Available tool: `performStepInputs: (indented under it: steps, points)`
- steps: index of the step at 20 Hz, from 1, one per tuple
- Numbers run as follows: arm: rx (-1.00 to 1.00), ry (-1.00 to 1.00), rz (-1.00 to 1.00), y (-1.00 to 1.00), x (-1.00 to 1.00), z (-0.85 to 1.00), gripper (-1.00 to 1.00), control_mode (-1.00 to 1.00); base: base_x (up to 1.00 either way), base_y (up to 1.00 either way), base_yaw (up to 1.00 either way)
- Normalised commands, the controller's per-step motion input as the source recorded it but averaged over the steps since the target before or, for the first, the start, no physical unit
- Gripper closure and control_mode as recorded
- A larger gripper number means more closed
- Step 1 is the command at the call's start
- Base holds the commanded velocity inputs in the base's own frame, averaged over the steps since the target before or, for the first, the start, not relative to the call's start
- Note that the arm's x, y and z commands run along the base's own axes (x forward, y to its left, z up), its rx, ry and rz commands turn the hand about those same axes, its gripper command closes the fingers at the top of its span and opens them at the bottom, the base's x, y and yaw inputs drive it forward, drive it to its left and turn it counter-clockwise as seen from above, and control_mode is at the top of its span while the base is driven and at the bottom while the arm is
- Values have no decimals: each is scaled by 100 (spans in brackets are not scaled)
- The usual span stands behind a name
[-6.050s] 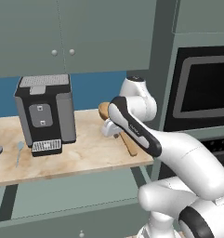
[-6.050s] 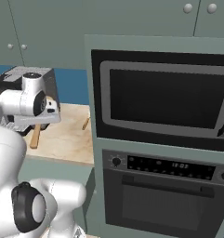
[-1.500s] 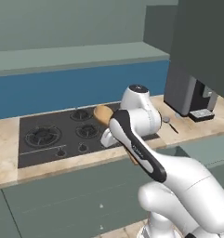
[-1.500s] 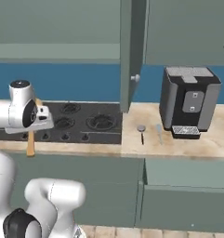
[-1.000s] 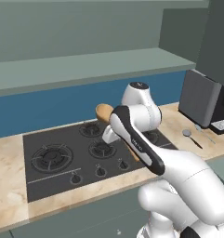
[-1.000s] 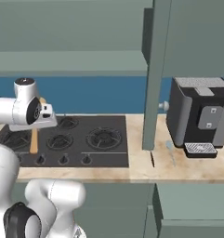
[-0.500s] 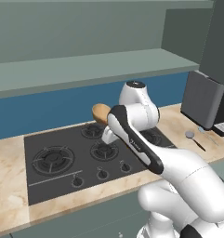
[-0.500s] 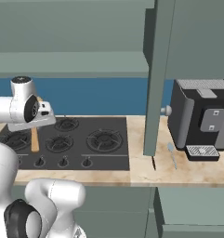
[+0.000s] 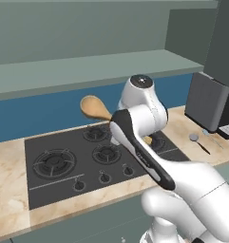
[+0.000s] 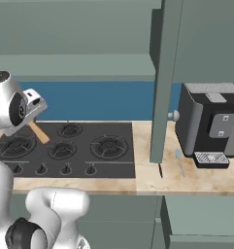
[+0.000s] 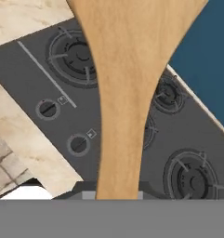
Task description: Organize the utensils by type. Pick up the wooden spoons from the counter and place them in the open cabinet. Then pick up the metallic utensils from the counter and place them in the open drawer.
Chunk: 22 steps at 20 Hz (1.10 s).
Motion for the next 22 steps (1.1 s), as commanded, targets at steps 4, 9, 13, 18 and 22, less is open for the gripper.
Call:
performStepInputs:
  steps: [4,9,13,18,22]
  points:
    - [-28,-52,62,11,-25,50,100,-100,0,0,0]
    - [-22,-49,49,5,-21,54,100,-100,0,0,0]
    - [-3,-37,32,0,-11,59,100,-100,0,0,0]
    - [-2,-35,21,7,3,56,100,-100,0,0,0]
    - [-12,-9,0,18,42,57,100,-100,0,0,0]
